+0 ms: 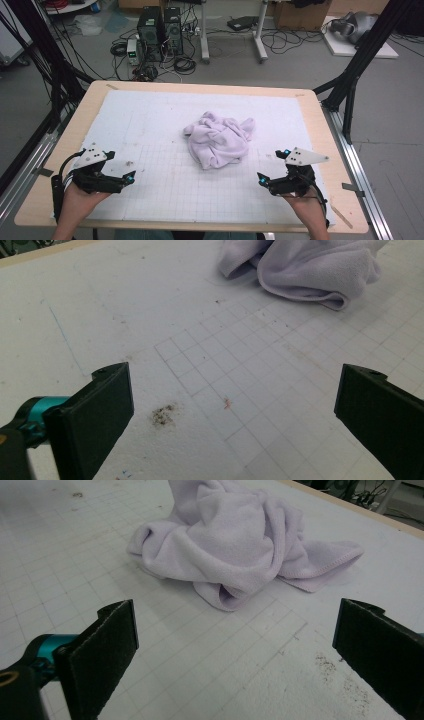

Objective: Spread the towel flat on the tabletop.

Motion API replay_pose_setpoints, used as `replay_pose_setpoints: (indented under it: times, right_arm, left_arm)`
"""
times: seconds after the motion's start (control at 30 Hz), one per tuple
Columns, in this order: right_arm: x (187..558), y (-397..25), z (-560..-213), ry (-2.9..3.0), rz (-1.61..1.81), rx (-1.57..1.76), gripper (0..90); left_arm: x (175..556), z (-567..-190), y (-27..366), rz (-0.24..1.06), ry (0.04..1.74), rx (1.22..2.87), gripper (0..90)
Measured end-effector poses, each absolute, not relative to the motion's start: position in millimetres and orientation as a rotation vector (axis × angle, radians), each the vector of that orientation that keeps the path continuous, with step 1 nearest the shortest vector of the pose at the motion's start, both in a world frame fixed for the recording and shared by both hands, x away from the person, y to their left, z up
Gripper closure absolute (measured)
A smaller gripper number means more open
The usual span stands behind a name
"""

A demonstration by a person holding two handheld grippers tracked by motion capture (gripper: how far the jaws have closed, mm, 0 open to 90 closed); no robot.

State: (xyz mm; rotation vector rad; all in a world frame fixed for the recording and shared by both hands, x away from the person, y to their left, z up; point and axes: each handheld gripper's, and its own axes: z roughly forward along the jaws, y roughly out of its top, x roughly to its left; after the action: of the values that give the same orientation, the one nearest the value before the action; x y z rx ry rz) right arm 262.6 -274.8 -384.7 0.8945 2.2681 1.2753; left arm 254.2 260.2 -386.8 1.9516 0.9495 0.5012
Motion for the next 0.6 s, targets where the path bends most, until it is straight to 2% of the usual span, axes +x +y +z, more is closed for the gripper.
replay_pose_setpoints:
  times: [0.6]
  right_arm:
    - [274.3, -267.8, -381.4, 2.299, 1.272, 0.874, 3.4]
  left_arm:
    - [260.0, -384.0, 259.7, 0.497, 0.944, 1.964, 2.9]
